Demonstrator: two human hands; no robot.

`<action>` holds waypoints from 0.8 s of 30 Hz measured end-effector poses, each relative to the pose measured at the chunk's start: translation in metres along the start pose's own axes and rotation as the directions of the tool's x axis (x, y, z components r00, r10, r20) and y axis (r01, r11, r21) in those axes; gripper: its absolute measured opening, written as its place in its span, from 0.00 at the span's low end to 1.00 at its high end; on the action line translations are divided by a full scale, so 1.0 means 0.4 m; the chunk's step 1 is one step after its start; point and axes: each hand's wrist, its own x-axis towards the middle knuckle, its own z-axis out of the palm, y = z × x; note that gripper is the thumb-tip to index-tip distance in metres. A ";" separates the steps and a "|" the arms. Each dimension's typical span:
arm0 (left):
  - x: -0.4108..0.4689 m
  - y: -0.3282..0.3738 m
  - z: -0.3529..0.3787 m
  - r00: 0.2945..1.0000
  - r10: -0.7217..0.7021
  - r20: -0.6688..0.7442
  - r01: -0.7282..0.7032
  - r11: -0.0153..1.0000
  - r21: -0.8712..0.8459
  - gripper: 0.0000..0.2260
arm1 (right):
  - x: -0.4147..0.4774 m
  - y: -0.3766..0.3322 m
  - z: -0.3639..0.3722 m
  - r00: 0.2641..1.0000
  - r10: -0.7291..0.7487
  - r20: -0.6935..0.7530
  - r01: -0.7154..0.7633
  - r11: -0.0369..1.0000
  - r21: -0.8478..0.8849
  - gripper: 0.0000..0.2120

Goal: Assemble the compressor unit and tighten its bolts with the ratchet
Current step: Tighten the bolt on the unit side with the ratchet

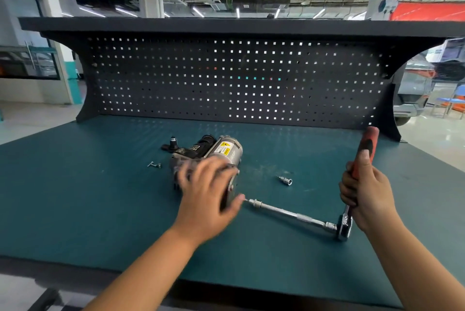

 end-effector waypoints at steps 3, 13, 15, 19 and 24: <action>-0.039 0.141 0.032 0.947 0.322 0.004 -0.317 0.934 -0.164 0.10 | -0.028 -0.003 0.008 0.999 -0.021 0.028 0.022 0.999 -0.033 0.19; 0.031 0.287 0.148 0.762 0.076 0.644 -0.110 0.994 0.013 0.11 | -0.057 -0.035 -0.001 1.000 -0.029 -0.002 0.029 0.999 0.014 0.21; 0.038 0.286 0.163 0.736 0.063 0.674 -0.107 0.994 0.024 0.12 | -0.053 -0.029 0.004 0.999 -0.034 0.009 0.034 0.999 -0.002 0.20; 0.040 0.276 0.179 0.733 0.028 0.679 -0.071 0.997 0.036 0.12 | -0.042 -0.020 0.018 0.999 -0.036 0.032 0.038 0.998 -0.055 0.20; 0.041 0.267 0.187 0.728 0.026 0.685 -0.031 1.000 -0.006 0.10 | -0.031 -0.015 0.016 0.999 -0.035 0.031 0.036 0.998 -0.057 0.20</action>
